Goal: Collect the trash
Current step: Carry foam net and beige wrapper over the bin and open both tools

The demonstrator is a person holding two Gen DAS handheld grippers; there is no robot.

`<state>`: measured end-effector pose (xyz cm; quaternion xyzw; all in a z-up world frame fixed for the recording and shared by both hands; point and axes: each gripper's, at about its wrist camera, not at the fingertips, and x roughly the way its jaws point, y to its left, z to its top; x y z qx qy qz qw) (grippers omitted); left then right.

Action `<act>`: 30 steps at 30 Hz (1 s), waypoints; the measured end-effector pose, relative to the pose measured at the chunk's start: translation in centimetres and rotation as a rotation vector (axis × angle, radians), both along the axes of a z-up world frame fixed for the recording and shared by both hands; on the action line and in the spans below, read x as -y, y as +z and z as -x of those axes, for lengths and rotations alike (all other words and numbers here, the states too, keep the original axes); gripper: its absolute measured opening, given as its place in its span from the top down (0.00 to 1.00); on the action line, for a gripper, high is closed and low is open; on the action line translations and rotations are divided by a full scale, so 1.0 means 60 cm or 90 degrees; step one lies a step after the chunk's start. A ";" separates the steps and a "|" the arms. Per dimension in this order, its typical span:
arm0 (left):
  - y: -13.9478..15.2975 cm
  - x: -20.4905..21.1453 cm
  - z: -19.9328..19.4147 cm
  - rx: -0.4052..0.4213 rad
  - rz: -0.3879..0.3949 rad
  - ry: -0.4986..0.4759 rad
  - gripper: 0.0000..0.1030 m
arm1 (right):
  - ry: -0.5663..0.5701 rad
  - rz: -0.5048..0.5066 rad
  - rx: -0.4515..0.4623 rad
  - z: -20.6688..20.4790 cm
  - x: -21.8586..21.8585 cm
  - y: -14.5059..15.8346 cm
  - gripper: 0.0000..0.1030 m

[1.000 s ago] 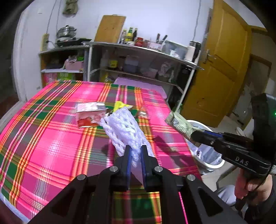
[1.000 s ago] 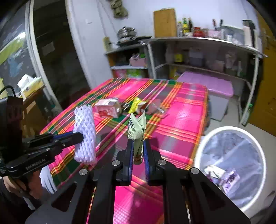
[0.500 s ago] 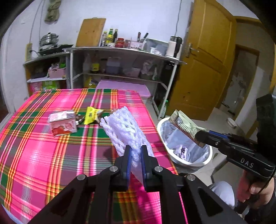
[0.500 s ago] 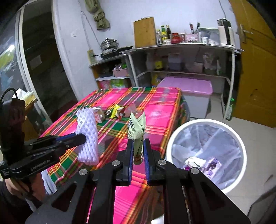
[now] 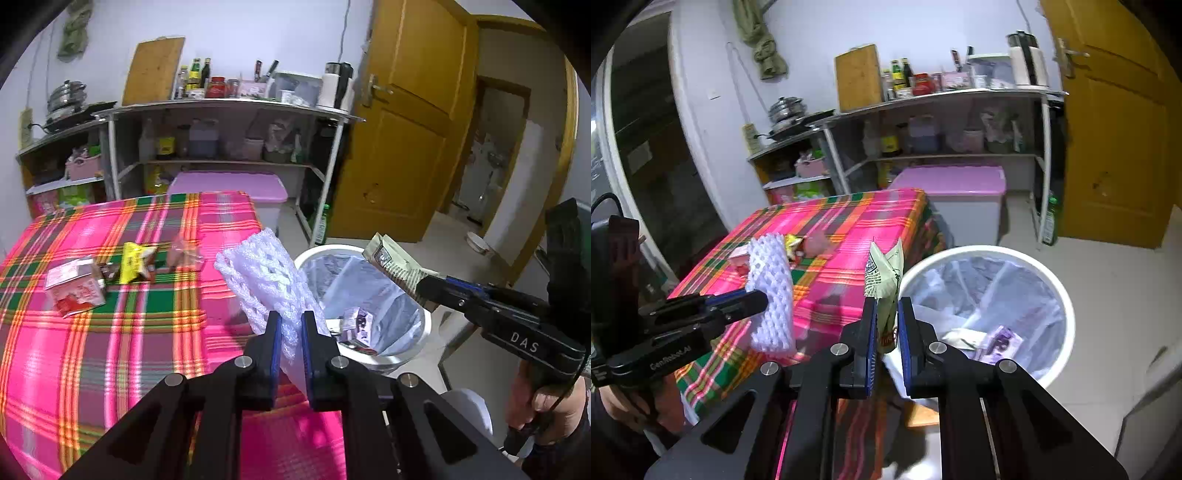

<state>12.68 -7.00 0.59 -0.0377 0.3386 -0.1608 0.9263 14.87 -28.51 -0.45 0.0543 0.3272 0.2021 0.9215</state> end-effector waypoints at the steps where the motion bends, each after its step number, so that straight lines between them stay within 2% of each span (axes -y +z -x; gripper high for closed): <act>1: -0.002 0.005 -0.005 -0.002 0.000 -0.004 0.90 | -0.005 -0.001 -0.003 -0.003 0.007 -0.003 0.89; 12: -0.040 0.081 -0.065 -0.042 -0.011 -0.069 0.89 | -0.054 -0.007 -0.055 -0.035 0.061 -0.050 0.89; 23: -0.096 0.143 -0.139 -0.111 -0.014 -0.109 0.89 | -0.080 -0.007 -0.128 -0.079 0.094 -0.112 0.88; 28: -0.119 0.161 -0.163 -0.143 -0.019 -0.117 0.88 | -0.082 -0.002 -0.144 -0.091 0.096 -0.128 0.83; 30: -0.124 0.162 -0.169 -0.151 -0.018 -0.118 0.87 | -0.080 0.001 -0.145 -0.095 0.096 -0.131 0.73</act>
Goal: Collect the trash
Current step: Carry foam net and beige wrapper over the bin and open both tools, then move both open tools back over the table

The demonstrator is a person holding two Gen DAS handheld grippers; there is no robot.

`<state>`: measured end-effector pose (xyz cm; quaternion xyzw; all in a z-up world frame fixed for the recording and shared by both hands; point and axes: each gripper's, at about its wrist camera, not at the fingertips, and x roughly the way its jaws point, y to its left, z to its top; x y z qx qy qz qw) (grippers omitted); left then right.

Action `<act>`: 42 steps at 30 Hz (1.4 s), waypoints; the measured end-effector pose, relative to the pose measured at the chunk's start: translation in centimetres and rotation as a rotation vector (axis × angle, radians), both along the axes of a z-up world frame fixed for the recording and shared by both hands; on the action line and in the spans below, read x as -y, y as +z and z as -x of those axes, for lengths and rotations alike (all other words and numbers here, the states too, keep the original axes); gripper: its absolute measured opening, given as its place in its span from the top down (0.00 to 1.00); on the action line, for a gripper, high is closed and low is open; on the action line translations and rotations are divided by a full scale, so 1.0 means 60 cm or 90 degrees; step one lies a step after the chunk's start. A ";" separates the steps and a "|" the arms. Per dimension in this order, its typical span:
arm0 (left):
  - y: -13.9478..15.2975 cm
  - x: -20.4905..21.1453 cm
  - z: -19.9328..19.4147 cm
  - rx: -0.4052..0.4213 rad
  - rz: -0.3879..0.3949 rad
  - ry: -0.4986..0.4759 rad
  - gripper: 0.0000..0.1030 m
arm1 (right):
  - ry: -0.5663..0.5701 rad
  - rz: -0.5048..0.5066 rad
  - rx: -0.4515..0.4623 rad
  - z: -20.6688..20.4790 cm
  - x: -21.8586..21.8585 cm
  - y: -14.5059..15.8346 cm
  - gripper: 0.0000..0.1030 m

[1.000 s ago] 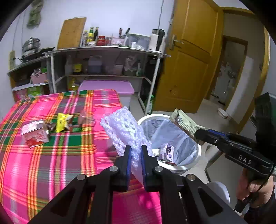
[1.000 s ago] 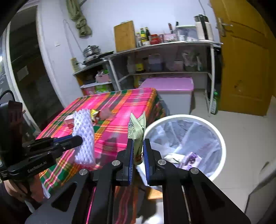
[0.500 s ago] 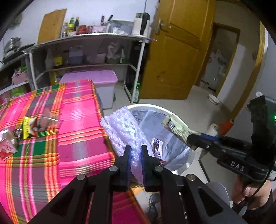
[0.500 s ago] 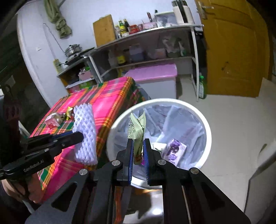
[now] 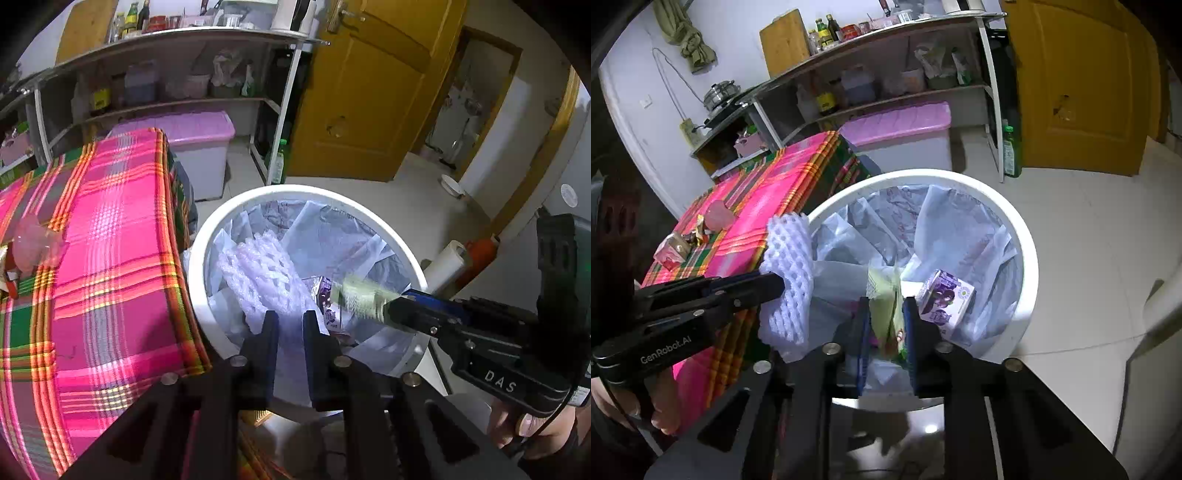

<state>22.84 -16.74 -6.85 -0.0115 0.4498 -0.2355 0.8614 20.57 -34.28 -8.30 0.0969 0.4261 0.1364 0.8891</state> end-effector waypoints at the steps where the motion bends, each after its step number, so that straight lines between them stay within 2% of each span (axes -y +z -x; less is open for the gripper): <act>1: -0.002 0.000 -0.002 -0.003 0.001 0.000 0.86 | 0.001 0.001 0.001 -0.001 0.000 0.001 0.68; 2: -0.003 -0.001 -0.002 -0.003 0.003 0.000 0.84 | 0.003 0.000 0.004 0.000 -0.001 0.002 0.60; 7: -0.001 -0.008 -0.005 -0.007 0.020 0.004 0.74 | 0.003 -0.002 0.015 0.006 -0.001 0.012 0.59; 18: 0.029 -0.041 0.028 0.019 0.047 0.020 0.74 | 0.009 -0.008 0.045 0.037 -0.010 0.050 0.59; 30: 0.087 -0.131 0.114 0.101 0.048 0.094 0.74 | 0.075 -0.006 0.105 0.079 -0.077 0.108 0.59; 42: 0.118 -0.217 0.177 0.143 0.030 0.163 0.74 | 0.163 0.010 0.129 0.103 -0.163 0.131 0.59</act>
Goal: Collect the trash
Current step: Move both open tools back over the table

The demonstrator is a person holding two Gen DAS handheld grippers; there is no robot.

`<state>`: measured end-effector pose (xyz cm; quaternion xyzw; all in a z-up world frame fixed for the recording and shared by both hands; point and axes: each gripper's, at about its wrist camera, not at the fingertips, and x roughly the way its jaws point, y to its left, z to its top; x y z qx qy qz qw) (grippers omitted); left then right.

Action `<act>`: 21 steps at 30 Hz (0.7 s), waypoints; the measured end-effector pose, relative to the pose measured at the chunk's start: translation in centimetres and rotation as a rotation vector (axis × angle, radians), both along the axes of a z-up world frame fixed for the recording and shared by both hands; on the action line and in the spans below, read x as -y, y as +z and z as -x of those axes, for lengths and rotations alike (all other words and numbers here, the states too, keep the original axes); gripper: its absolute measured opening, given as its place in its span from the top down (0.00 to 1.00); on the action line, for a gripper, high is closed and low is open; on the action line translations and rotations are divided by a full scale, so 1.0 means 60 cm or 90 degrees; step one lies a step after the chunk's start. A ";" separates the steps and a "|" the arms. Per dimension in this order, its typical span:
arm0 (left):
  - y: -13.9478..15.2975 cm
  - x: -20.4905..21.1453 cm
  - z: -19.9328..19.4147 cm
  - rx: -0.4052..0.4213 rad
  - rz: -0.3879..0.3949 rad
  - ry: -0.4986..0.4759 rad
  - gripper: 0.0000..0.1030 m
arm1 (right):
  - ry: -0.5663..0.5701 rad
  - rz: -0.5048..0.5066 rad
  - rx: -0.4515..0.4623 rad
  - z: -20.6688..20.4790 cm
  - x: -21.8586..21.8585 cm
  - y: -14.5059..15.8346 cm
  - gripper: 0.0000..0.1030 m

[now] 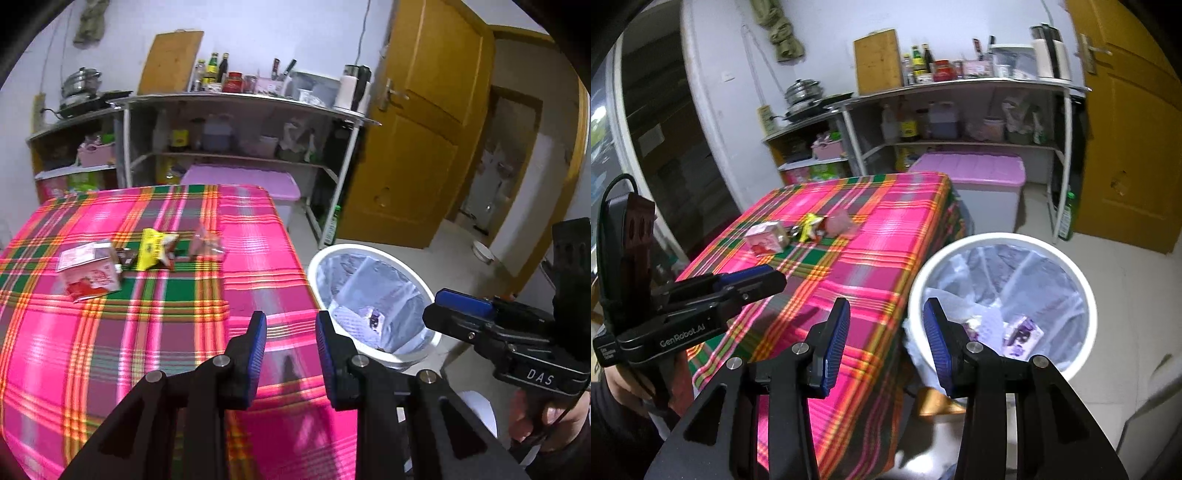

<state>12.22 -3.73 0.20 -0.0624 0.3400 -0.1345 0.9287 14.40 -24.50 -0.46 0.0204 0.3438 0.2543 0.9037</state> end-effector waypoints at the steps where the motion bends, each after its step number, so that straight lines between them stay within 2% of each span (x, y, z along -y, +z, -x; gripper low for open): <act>1: 0.001 -0.008 0.004 0.002 -0.001 0.006 0.74 | 0.006 0.002 0.003 0.001 -0.007 0.002 0.59; 13: 0.007 -0.081 0.016 0.017 -0.008 0.068 0.74 | 0.066 0.024 0.013 -0.014 -0.081 0.006 0.56; 21: -0.003 -0.148 0.011 0.012 -0.004 0.113 0.74 | 0.100 0.044 0.010 -0.040 -0.123 -0.005 0.51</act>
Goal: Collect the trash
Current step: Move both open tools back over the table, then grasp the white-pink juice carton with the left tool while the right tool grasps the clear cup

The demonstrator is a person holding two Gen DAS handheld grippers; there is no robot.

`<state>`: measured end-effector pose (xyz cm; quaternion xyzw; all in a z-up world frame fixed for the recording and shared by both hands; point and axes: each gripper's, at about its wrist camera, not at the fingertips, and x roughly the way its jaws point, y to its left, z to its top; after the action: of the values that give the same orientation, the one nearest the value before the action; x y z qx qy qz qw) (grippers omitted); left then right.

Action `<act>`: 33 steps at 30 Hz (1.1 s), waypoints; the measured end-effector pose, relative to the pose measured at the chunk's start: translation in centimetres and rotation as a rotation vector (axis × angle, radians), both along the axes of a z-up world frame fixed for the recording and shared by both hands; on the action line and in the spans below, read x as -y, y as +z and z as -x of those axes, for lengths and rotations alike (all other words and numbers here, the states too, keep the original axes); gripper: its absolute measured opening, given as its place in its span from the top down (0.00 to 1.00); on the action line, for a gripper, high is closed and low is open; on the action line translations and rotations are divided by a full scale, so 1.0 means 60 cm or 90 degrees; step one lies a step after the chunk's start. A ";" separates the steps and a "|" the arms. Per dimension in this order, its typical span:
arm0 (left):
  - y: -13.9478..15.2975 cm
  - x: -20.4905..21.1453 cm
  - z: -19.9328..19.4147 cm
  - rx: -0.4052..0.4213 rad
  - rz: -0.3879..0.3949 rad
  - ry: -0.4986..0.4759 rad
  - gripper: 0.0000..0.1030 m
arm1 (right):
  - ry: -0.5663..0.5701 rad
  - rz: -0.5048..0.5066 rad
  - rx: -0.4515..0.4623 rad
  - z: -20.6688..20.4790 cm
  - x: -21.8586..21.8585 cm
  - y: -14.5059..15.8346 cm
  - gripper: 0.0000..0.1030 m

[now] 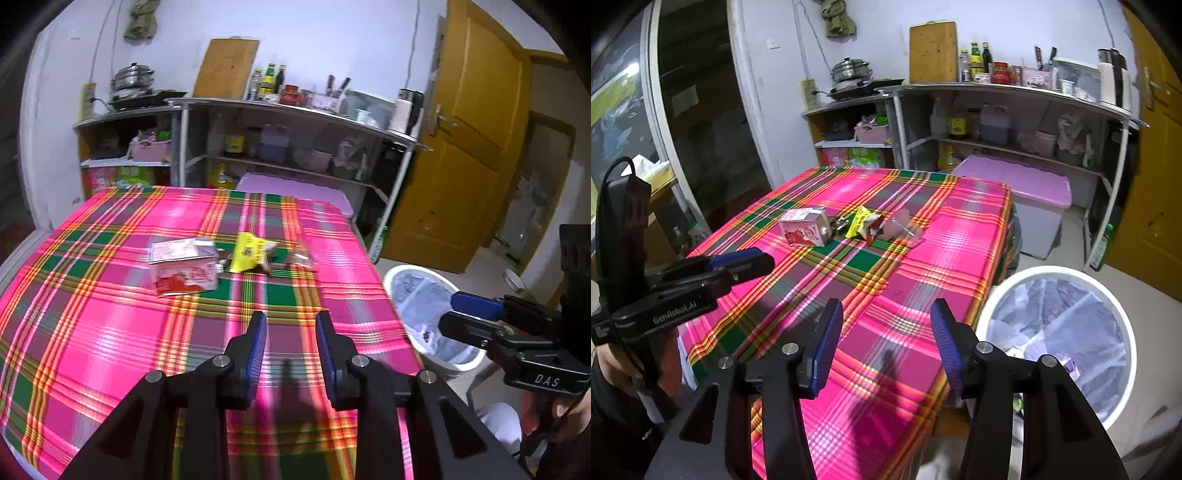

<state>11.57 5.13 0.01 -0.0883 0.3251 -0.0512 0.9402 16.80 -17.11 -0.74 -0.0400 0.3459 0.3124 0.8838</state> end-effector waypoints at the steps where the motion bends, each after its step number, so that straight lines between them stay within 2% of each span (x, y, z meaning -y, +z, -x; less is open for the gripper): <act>1: -0.002 -0.011 -0.002 -0.002 0.000 0.007 0.74 | 0.003 0.002 0.000 -0.004 -0.004 -0.002 0.51; 4: -0.005 -0.038 -0.008 -0.003 0.001 0.028 0.73 | 0.013 0.008 0.002 -0.019 -0.017 -0.005 0.50; 6: -0.008 -0.054 -0.012 -0.003 0.003 0.042 0.63 | 0.018 0.012 0.003 -0.031 -0.027 -0.008 0.47; 8: -0.010 -0.070 -0.018 -0.002 0.006 0.056 0.57 | 0.023 0.016 0.003 -0.043 -0.036 -0.012 0.45; 15: -0.024 -0.107 -0.057 -0.018 0.006 0.081 0.50 | 0.032 0.031 0.000 -0.092 -0.064 -0.029 0.44; 27: -0.046 -0.157 -0.132 -0.032 0.005 0.082 0.49 | 0.059 0.068 -0.013 -0.168 -0.103 -0.062 0.40; 33: -0.044 -0.178 -0.162 -0.021 0.001 0.058 0.49 | 0.065 0.096 -0.012 -0.206 -0.129 -0.076 0.40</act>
<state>21.31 15.84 -2.64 -0.1046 0.3365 -0.0073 0.9358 29.15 -9.38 -5.33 -0.1216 0.3741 0.3306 0.8579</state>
